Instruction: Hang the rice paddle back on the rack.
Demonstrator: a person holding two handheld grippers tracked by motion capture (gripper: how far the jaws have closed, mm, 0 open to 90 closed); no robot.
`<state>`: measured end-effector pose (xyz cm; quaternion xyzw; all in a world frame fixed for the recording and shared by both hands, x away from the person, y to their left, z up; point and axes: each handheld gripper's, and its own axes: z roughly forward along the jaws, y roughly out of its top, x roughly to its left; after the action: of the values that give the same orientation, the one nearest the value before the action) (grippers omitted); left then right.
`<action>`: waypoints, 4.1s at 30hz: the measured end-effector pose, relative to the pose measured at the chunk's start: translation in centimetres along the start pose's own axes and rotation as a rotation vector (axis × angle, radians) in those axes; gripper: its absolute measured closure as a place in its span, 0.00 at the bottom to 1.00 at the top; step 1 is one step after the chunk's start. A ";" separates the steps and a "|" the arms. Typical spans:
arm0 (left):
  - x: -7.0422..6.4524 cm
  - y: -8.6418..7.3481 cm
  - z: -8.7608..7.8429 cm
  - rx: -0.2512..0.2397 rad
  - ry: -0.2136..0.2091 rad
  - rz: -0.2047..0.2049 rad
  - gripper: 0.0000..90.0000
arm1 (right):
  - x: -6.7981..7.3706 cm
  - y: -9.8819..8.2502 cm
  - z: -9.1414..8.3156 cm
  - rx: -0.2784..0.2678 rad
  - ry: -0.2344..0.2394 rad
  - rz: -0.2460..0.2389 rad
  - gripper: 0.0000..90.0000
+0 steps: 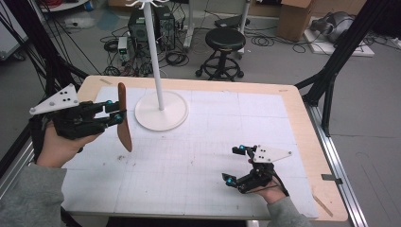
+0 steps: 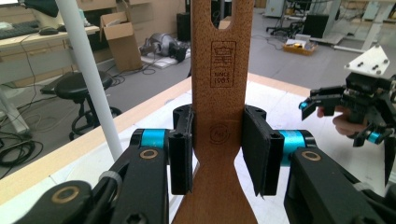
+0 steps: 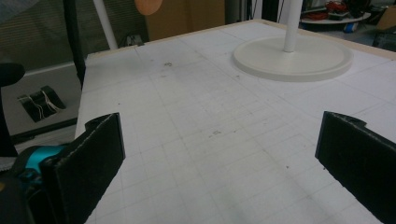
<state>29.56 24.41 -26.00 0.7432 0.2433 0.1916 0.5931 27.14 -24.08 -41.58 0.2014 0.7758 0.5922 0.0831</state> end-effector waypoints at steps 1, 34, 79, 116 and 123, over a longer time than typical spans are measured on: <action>0.1 0.1 0.0 -0.002 -0.001 -0.001 0.72 | 0.0 0.0 0.0 -0.003 0.001 0.006 0.00; 4.9 2.6 0.8 -0.044 0.001 -0.039 0.72 | -0.3 0.0 0.1 -0.018 0.021 0.031 0.00; 9.7 9.9 3.0 -0.020 0.027 -0.073 0.72 | -0.4 0.0 -0.4 -0.026 -0.039 0.062 0.00; 12.1 13.4 5.7 -0.009 0.061 -0.093 0.72 | -0.5 0.2 -0.2 -0.064 -0.009 0.096 0.00; 12.4 13.3 5.7 -0.005 0.072 -0.093 0.72 | -0.4 0.1 -0.1 -0.052 -0.010 0.092 0.00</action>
<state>44.62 24.80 -14.34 0.7222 0.2980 0.1911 0.5943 27.50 -24.36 -41.47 0.2376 0.7497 0.6143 0.0646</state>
